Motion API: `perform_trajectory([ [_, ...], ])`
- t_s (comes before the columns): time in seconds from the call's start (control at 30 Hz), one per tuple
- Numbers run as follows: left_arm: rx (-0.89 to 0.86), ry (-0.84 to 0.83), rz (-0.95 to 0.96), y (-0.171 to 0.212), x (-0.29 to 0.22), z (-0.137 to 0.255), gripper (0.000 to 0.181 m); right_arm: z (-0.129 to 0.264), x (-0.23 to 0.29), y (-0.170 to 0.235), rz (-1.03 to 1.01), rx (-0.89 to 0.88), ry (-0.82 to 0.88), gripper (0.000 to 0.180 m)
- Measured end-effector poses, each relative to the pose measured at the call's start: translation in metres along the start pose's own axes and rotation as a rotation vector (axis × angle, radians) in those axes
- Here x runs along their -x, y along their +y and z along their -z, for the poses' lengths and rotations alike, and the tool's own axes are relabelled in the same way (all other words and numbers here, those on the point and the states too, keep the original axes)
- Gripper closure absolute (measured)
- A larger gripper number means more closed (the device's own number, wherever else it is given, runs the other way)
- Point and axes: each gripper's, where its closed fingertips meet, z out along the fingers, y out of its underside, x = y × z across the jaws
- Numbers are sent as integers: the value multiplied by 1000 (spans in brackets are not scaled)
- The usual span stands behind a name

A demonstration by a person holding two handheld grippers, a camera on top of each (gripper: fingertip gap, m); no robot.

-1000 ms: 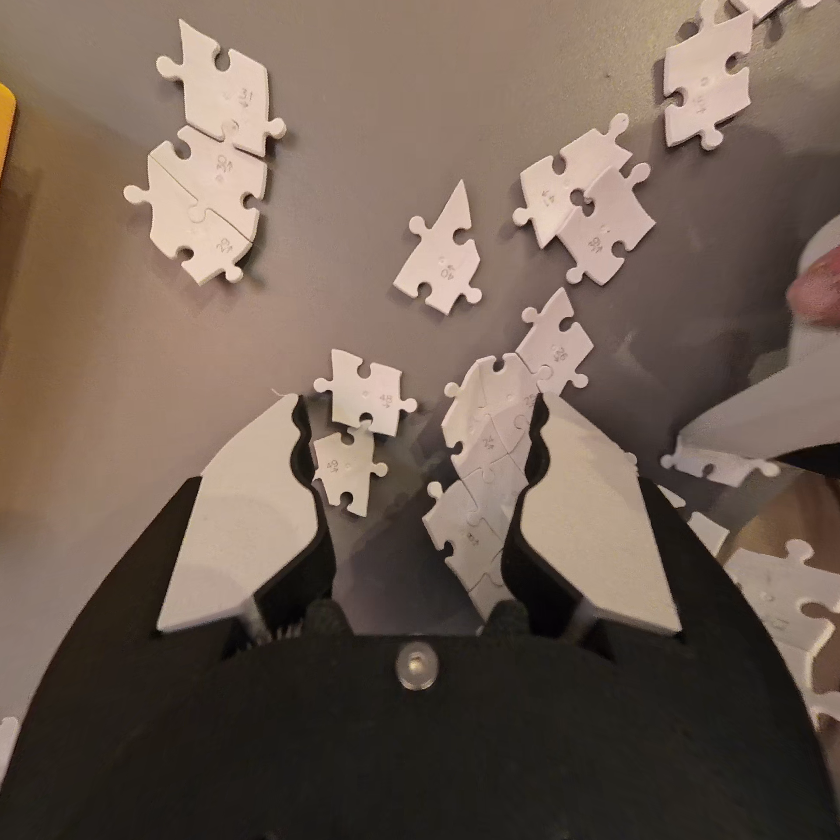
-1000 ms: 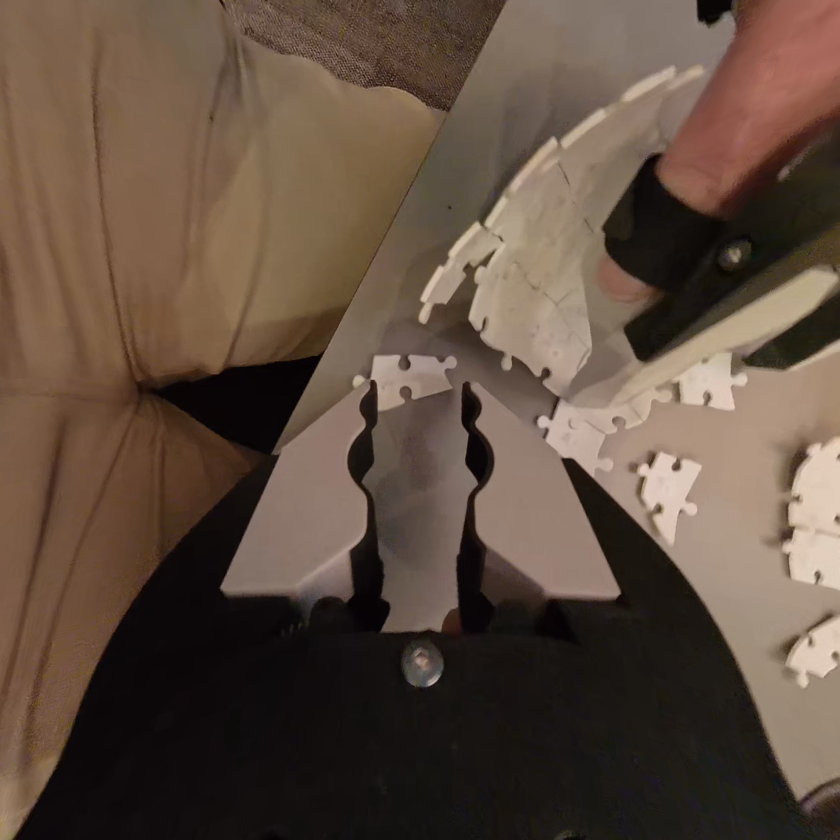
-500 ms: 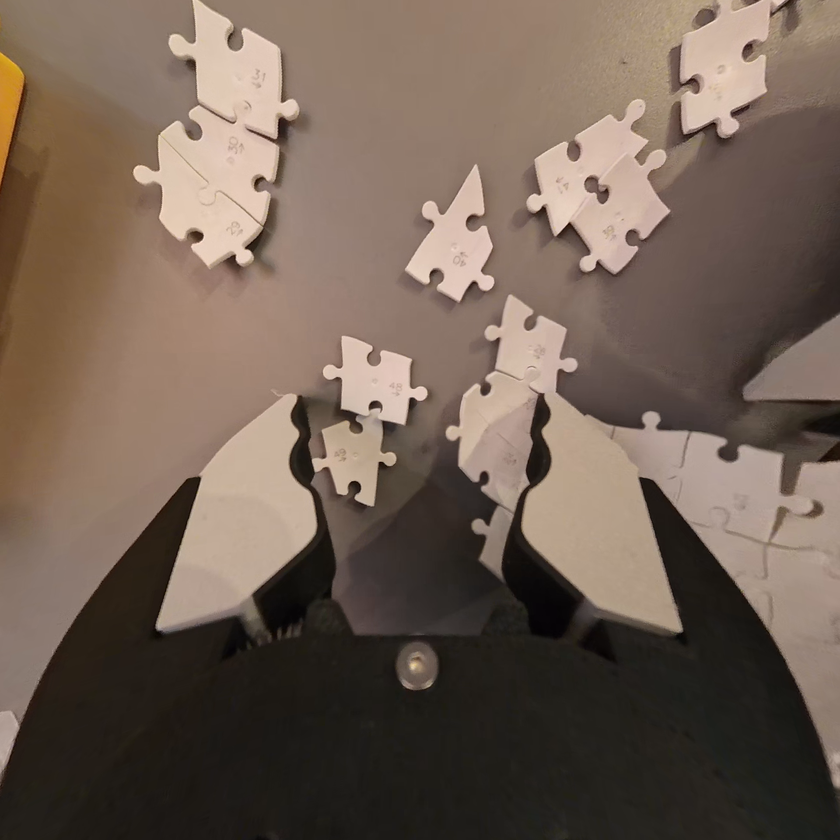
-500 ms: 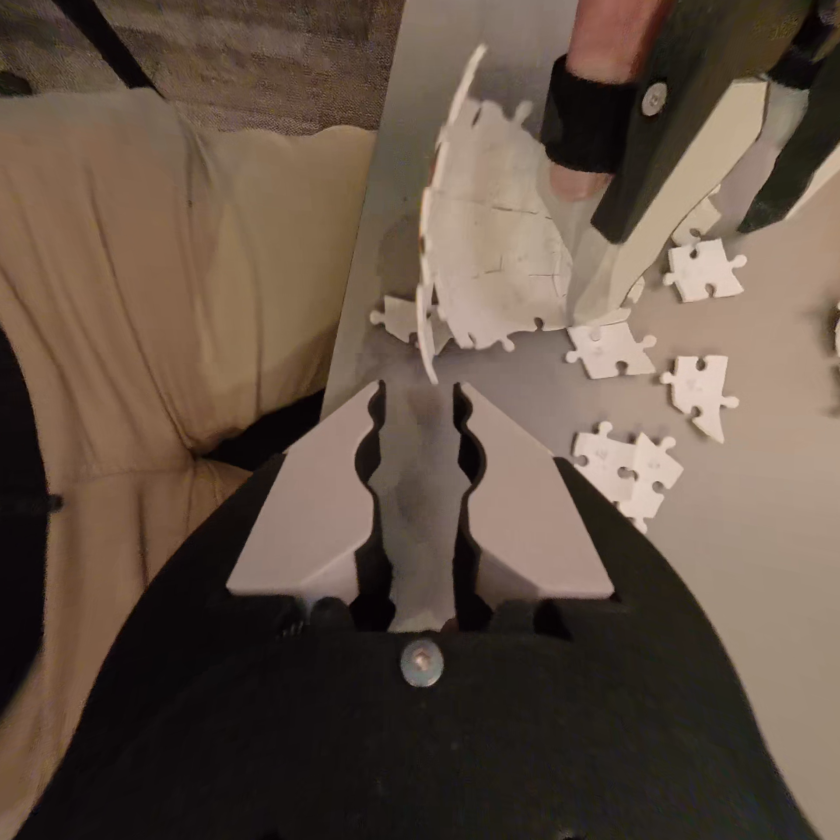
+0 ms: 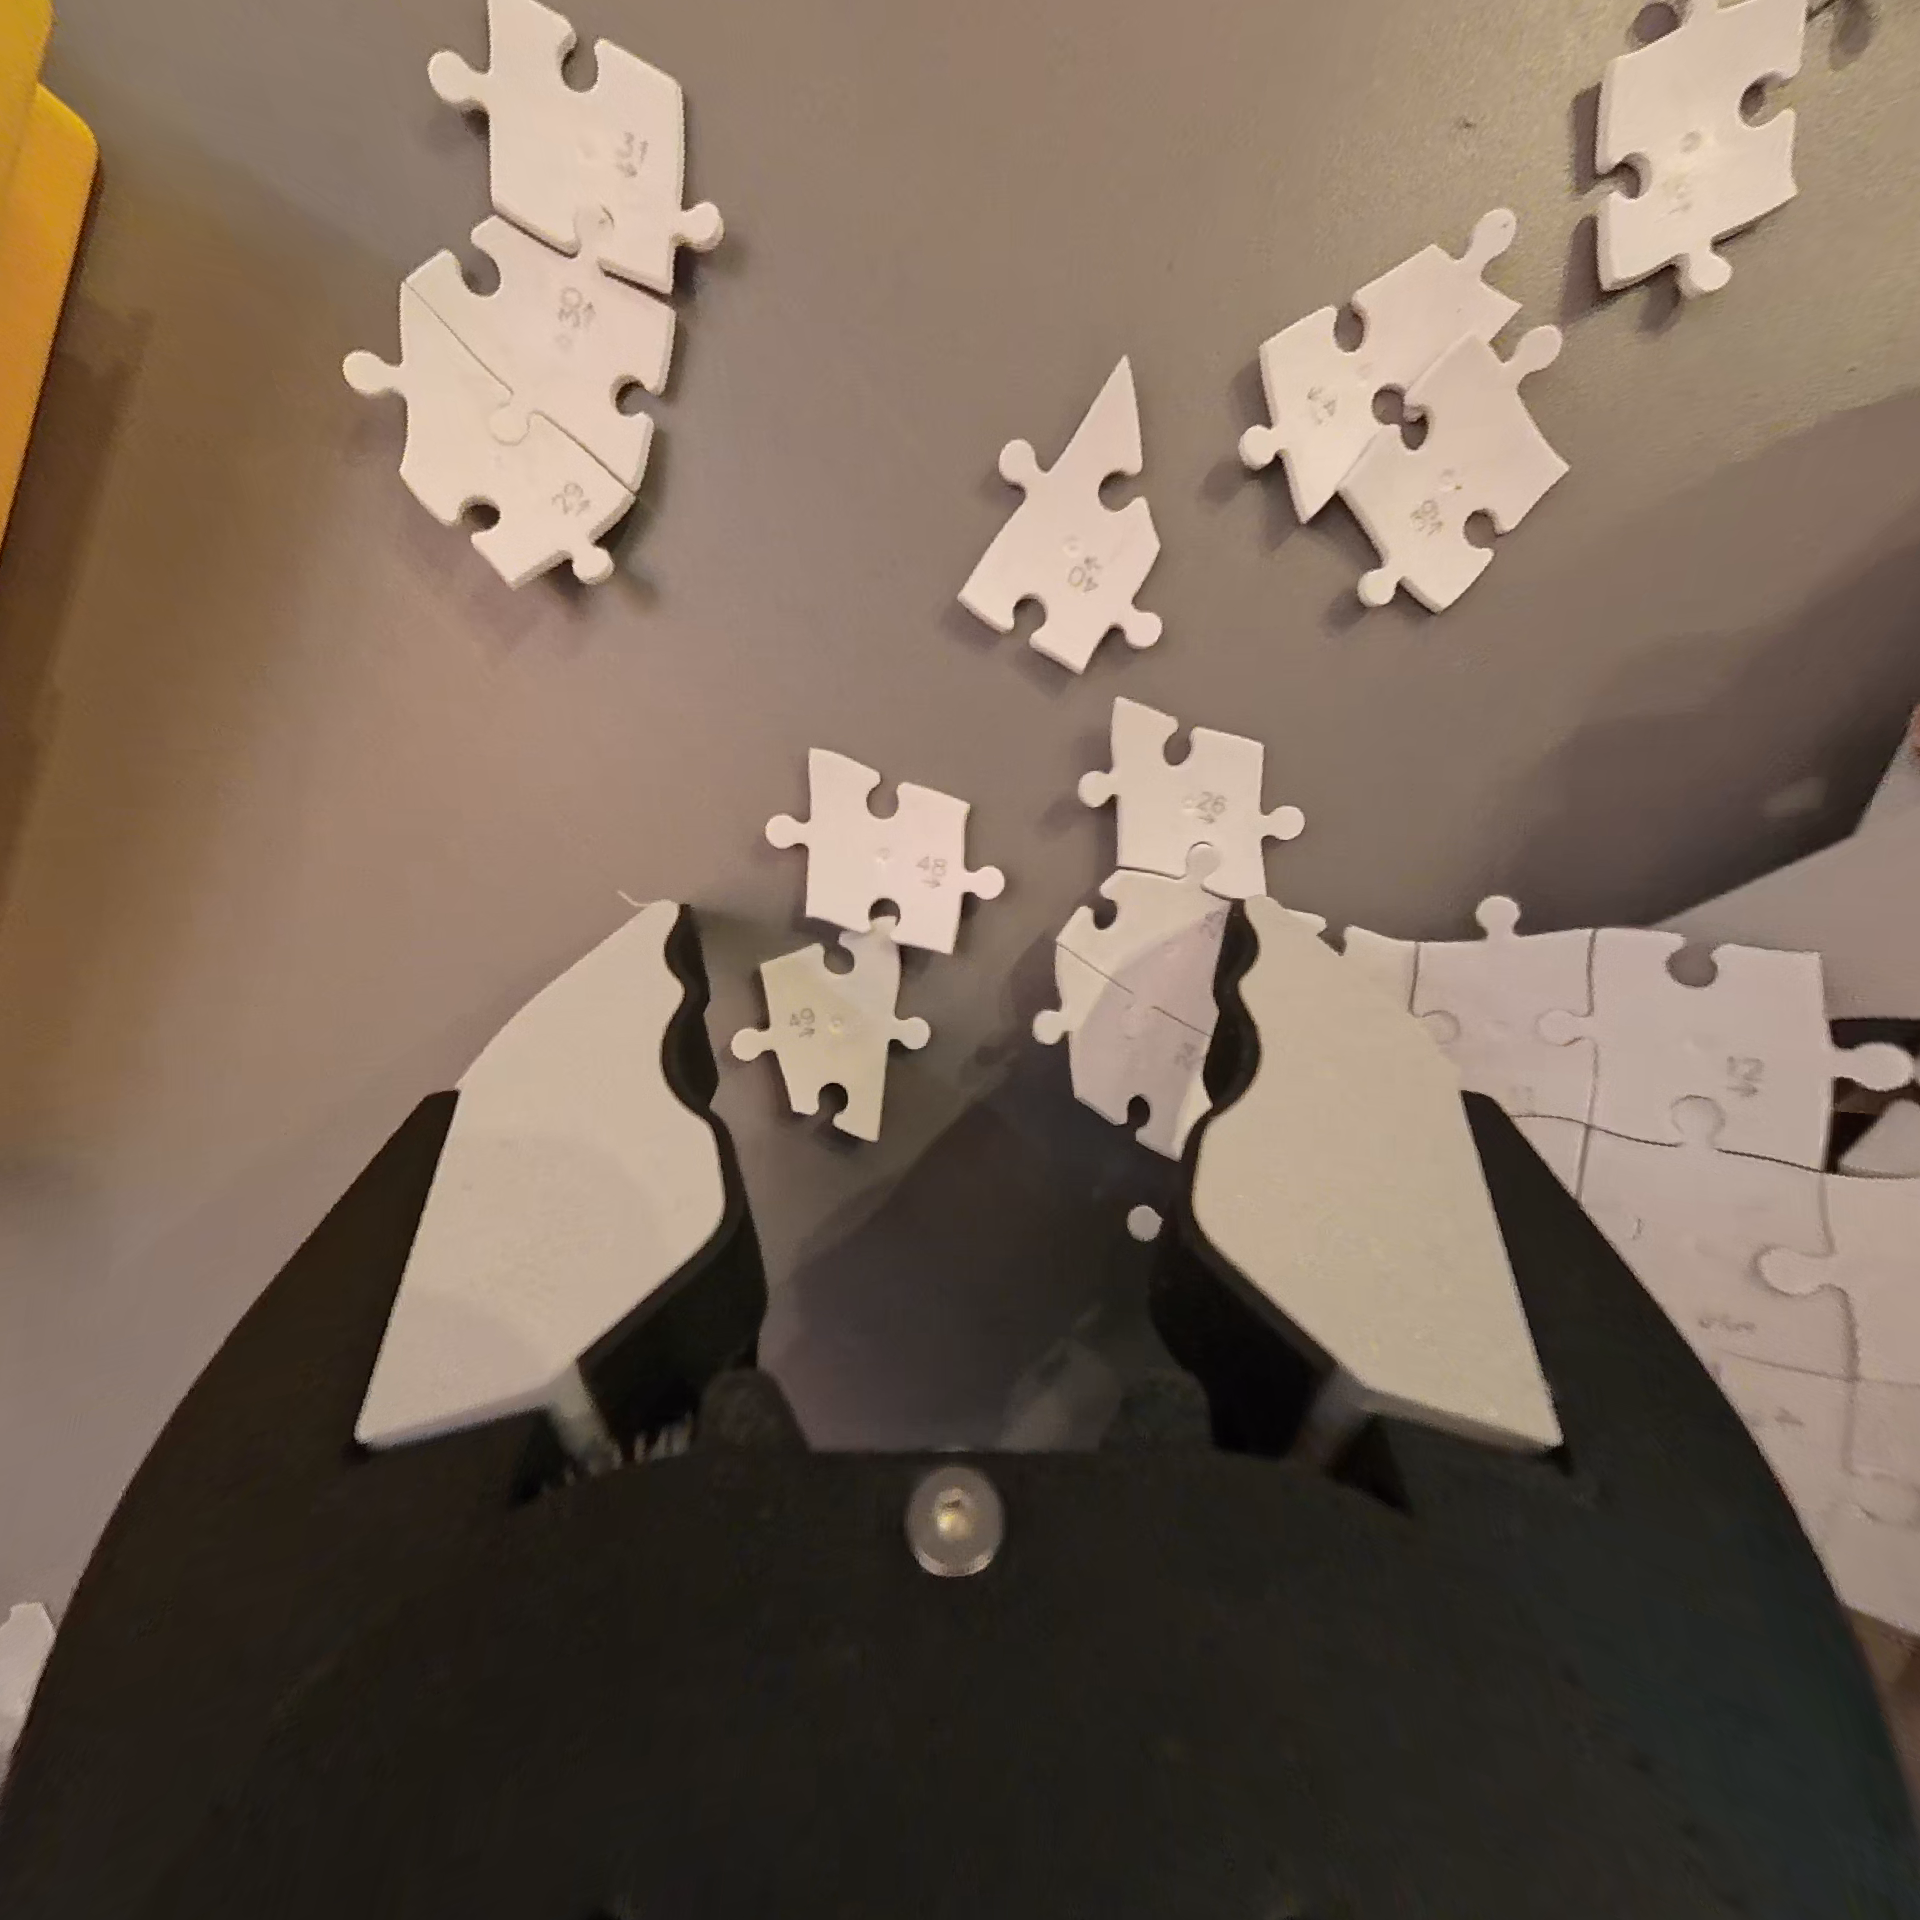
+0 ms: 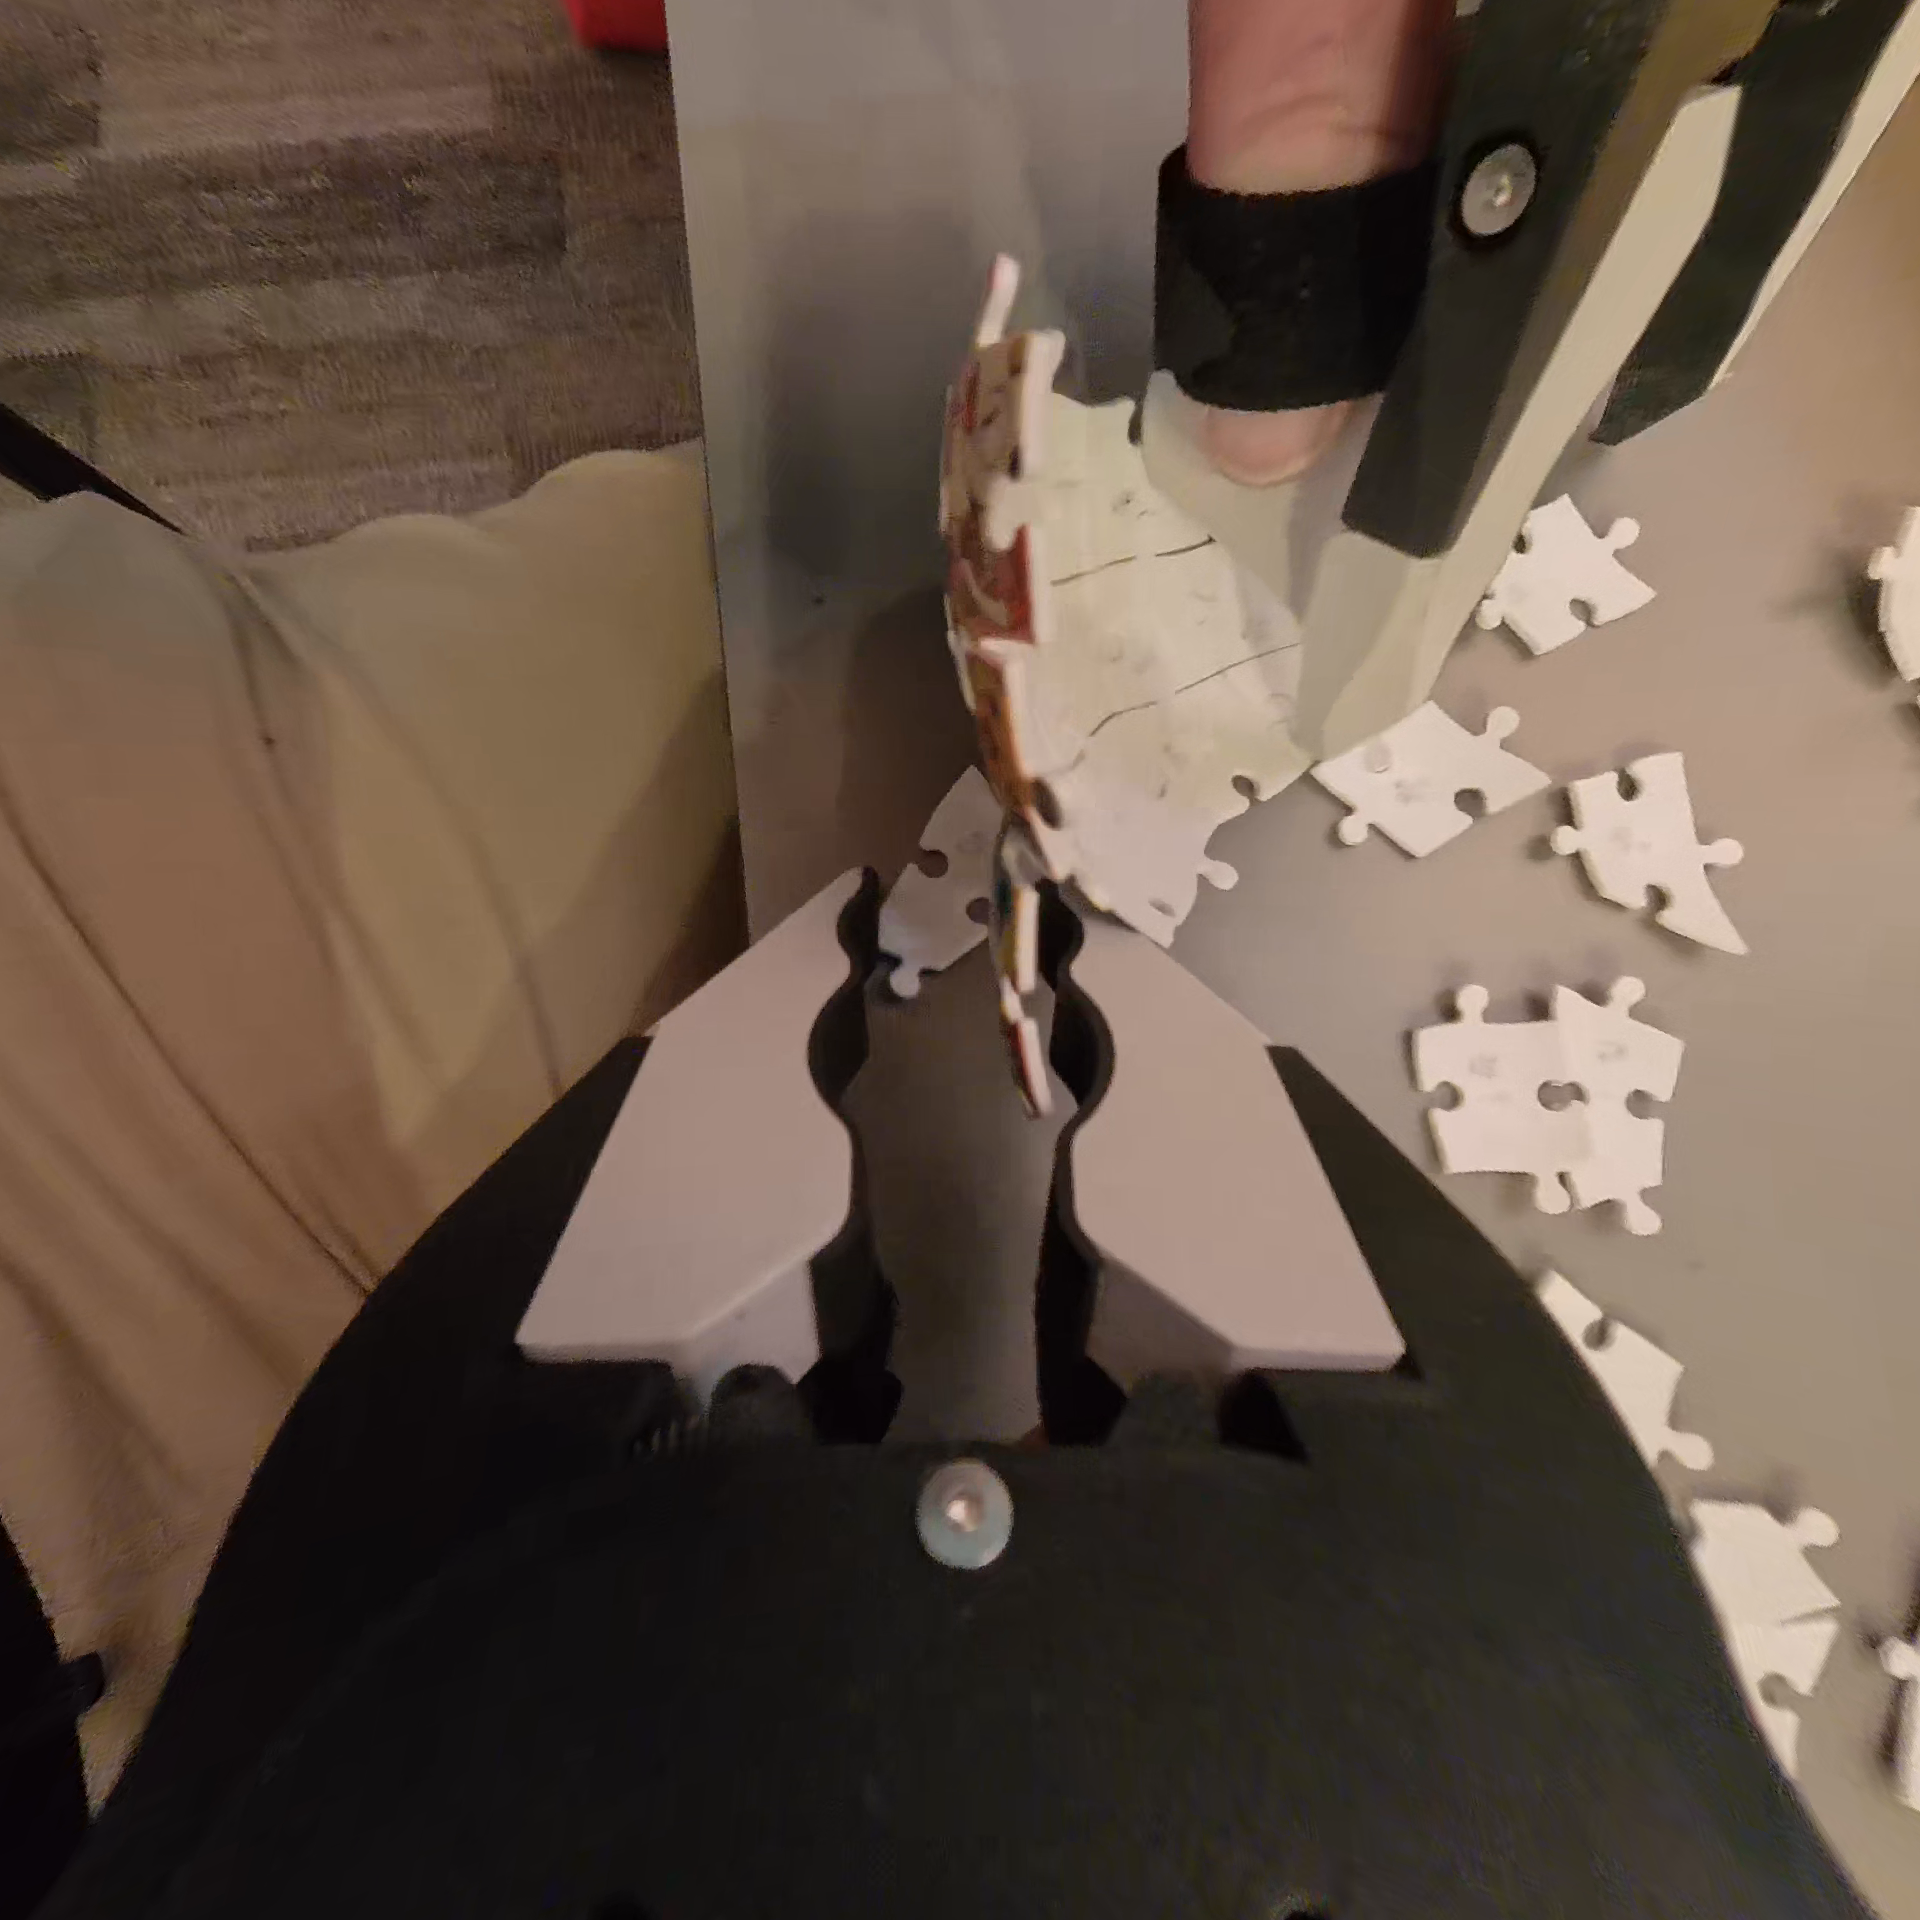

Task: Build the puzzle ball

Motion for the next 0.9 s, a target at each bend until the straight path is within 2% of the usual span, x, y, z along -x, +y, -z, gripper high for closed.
perform_trajectory([
  [0.1, -6, 4, 5, 0, 0, 0, 88, -1, 2, -1, -9, -11, 2, 159],
  [0.3, -12, 6, 1, 0, 0, 0, 88, 8, -7, 9, -37, 11, -22, 160],
  [0.6, -15, 10, -14, -1, 0, -1, 88, 37, -29, 37, 26, 71, -103, 160],
  [0.77, -5, 13, -36, -2, 0, -1, 88, 48, -49, 18, 141, 14, -138, 160],
  [0.9, 6, 18, -47, -3, -1, -1, 88, 38, -61, -1, 306, 6, -201, 161],
])
